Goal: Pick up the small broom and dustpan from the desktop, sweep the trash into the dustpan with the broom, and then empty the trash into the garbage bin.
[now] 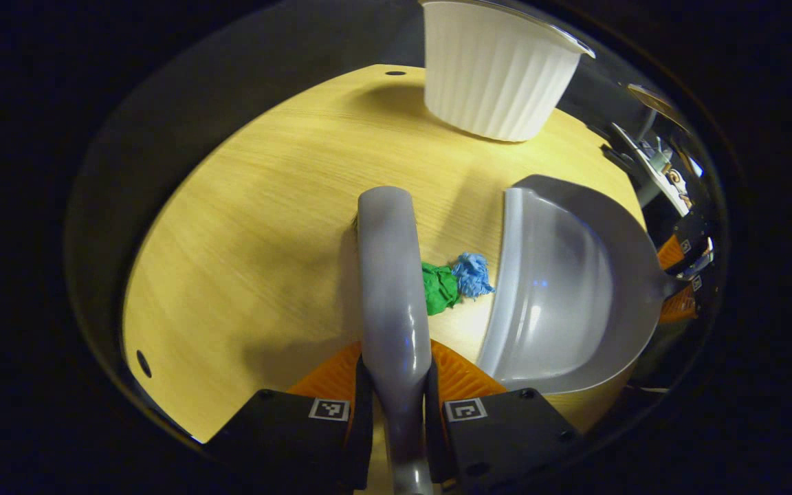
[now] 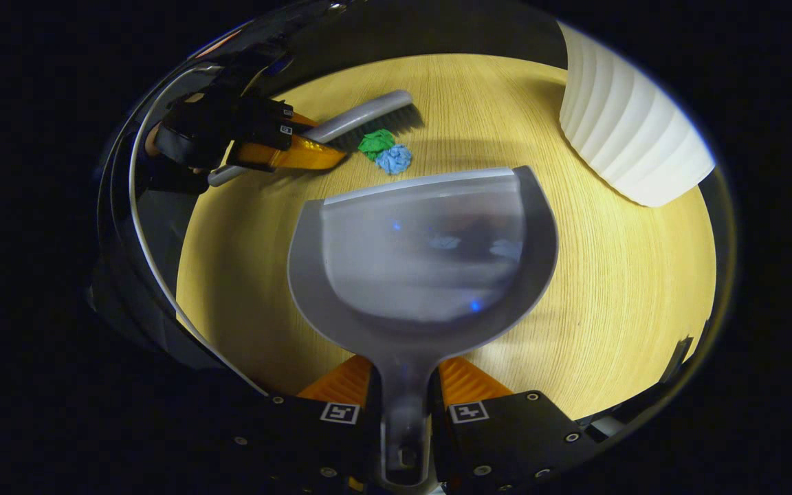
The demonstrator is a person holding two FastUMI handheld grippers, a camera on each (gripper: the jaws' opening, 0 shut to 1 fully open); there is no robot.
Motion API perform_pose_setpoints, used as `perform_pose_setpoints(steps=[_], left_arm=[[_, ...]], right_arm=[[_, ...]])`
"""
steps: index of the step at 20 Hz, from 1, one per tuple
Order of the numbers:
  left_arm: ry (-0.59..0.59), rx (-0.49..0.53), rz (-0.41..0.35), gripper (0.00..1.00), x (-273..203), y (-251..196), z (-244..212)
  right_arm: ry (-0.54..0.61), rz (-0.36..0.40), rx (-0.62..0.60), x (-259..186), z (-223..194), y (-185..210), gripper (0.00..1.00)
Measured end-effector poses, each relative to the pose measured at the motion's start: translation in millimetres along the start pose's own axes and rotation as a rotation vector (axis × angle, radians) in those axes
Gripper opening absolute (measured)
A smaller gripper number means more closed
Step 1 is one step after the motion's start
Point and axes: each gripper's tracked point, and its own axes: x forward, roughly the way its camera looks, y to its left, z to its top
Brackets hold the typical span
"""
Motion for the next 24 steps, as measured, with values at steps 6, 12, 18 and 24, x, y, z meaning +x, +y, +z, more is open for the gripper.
perform_pose_setpoints(steps=[6,12,18,24], left_arm=[[0.021,0.010,-0.219,0.36,-19,-48,23],[0.013,-0.008,-0.387,0.36,-35,-85,35],[-0.056,-0.058,-0.305,0.36,-44,-59,49],[-0.071,-0.130,-0.187,0.36,-43,-44,44]], right_arm=[[-0.008,-0.007,0.014,0,3,1,0.33],[-0.021,-0.021,0.043,-1,7,1,0.33],[-0.043,-0.064,0.111,-1,-19,-16,0.41],[-0.054,-0.138,0.215,-27,-60,-57,0.41]])
